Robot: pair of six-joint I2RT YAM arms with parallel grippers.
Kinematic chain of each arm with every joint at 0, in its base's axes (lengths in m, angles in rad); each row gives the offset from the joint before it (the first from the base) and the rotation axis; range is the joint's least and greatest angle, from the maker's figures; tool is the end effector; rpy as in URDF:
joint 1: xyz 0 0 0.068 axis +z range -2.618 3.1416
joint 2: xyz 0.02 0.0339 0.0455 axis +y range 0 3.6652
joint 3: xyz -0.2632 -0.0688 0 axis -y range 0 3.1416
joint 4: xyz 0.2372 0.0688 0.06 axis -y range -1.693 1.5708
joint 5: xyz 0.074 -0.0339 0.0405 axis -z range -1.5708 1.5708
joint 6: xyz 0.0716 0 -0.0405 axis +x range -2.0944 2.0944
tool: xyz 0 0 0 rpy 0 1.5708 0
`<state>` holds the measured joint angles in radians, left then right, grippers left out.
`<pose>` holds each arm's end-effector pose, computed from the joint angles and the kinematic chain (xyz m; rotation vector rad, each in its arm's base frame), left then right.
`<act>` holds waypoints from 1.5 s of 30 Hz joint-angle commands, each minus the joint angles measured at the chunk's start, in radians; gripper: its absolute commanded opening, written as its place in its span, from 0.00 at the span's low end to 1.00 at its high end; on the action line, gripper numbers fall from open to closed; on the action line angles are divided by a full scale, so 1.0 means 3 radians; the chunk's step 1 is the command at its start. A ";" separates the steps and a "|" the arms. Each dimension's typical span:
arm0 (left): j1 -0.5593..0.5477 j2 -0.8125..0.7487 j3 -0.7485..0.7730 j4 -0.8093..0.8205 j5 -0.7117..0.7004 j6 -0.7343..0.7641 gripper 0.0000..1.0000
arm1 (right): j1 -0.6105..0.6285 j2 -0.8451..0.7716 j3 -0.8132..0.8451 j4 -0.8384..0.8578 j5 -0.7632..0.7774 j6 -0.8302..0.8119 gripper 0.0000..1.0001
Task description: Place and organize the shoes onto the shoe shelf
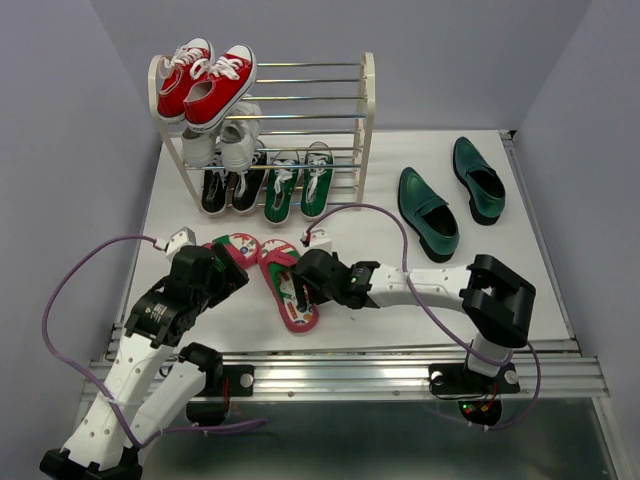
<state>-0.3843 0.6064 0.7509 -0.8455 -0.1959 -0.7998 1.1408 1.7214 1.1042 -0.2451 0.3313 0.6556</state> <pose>0.1350 -0.0396 0.2640 -0.5736 2.2153 -0.4063 0.1795 0.3356 0.1778 -0.4351 2.3798 0.4471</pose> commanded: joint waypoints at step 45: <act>0.0008 -0.0094 0.0094 -0.0019 -0.0186 0.0109 0.99 | 0.0032 -0.0880 0.0037 0.0433 0.0808 -0.0871 0.01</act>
<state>-0.3843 0.5846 0.7532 -0.8513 -0.2253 -0.7822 1.1461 1.5475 1.1122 -0.2283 0.5179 0.4637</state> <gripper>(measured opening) 0.989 0.064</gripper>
